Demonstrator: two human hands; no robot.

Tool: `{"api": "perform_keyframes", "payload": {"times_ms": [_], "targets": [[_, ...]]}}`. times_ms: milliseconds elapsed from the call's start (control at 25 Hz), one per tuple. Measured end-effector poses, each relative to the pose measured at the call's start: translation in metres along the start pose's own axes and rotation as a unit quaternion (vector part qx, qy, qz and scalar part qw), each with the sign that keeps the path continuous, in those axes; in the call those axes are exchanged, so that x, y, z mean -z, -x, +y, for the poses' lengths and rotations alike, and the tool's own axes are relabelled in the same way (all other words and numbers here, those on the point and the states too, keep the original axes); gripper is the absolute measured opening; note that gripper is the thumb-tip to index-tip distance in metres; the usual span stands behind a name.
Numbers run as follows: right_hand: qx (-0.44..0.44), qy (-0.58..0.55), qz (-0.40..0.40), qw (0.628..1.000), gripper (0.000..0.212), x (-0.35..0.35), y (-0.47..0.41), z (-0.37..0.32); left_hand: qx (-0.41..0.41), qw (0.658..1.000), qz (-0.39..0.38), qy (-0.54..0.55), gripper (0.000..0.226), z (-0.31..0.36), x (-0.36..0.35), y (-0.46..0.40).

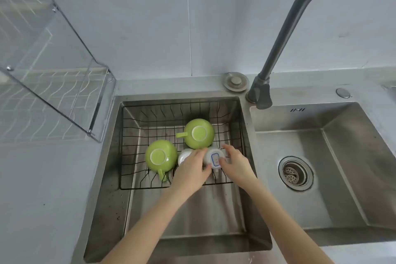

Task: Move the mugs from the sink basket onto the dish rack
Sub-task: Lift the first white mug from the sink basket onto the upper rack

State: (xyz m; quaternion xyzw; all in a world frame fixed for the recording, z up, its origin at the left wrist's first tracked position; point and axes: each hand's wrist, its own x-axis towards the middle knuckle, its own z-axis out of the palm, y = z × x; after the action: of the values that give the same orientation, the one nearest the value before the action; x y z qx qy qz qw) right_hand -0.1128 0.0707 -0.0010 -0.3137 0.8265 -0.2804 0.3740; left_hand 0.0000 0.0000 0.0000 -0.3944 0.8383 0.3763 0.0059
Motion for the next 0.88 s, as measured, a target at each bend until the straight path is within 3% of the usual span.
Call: {"api": "perform_keyframes", "payload": {"times_ms": [240,880], "targets": [[-0.056,-0.010,-0.008,0.998,0.050,-0.013,-0.028,0.020,0.044,0.995,-0.045,0.082,0.046,-0.011,-0.035,-0.022],[-0.116,-0.079,-0.051,0.989,0.051,-0.033,-0.068,0.037,0.124,0.981,-0.075,0.125,0.071,-0.031,-0.073,-0.064]]}}
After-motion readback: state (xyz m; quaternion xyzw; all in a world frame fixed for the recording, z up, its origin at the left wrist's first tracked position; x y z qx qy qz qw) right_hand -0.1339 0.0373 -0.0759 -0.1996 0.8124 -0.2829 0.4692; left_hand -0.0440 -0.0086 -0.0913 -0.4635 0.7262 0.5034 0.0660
